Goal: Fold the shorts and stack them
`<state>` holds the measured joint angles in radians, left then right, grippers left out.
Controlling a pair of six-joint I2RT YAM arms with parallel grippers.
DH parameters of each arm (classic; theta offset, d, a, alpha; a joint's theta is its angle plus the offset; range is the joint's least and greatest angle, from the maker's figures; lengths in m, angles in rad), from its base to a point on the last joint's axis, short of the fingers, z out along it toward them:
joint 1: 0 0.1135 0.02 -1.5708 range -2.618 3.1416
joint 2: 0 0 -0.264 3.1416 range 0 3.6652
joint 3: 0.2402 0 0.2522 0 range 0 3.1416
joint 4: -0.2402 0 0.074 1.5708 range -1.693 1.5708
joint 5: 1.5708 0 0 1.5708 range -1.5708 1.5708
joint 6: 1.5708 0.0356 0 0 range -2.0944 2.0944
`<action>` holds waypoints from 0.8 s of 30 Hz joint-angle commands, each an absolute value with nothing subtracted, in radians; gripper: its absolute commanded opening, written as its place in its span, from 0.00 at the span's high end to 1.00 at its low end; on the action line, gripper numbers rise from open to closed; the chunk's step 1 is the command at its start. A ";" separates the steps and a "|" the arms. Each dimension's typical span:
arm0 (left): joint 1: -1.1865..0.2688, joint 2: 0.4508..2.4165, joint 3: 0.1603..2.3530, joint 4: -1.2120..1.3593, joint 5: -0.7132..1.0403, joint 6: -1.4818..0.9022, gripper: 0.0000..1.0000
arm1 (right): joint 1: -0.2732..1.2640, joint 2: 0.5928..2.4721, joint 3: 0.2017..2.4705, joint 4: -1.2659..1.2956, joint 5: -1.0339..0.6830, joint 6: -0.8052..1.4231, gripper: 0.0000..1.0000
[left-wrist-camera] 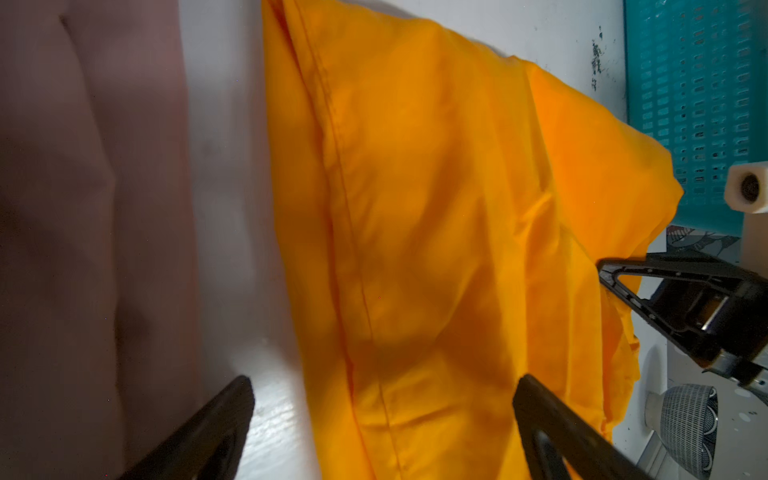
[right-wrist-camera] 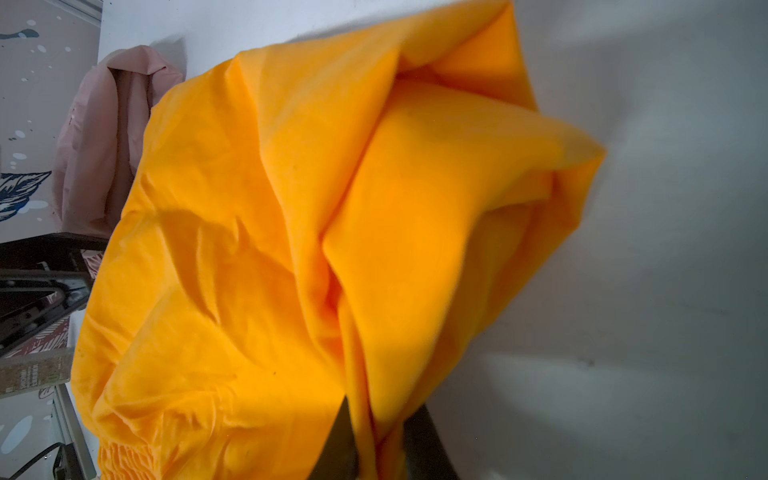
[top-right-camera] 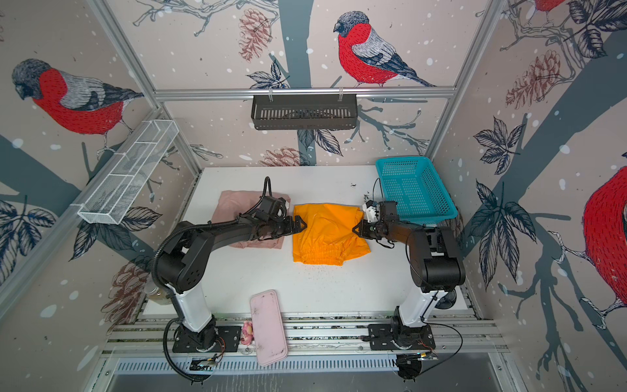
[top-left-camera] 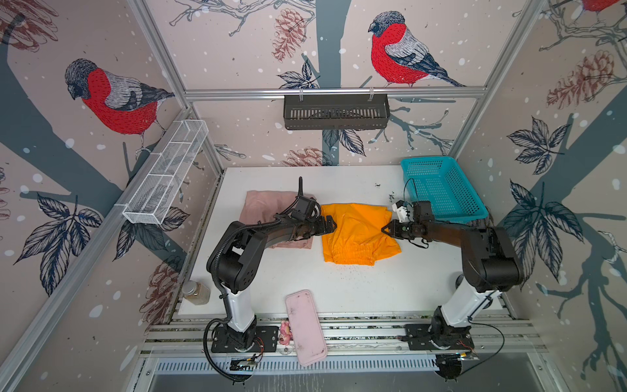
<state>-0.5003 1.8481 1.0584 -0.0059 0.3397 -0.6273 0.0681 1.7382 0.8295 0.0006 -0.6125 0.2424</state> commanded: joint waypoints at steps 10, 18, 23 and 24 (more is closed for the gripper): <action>-0.521 1.910 1.055 0.107 0.377 -0.643 0.31 | 0.055 1.680 0.781 0.031 -0.632 0.241 0.87; -0.522 1.945 1.095 0.143 0.389 -0.643 0.59 | 0.058 1.665 0.761 0.050 -0.649 0.250 0.88; -0.521 1.947 1.110 0.135 0.392 -0.633 0.99 | 0.063 1.648 0.749 0.056 -0.656 0.253 0.89; -0.520 1.949 1.116 0.134 0.392 -0.629 1.00 | 0.066 1.645 0.746 0.058 -0.655 0.253 0.90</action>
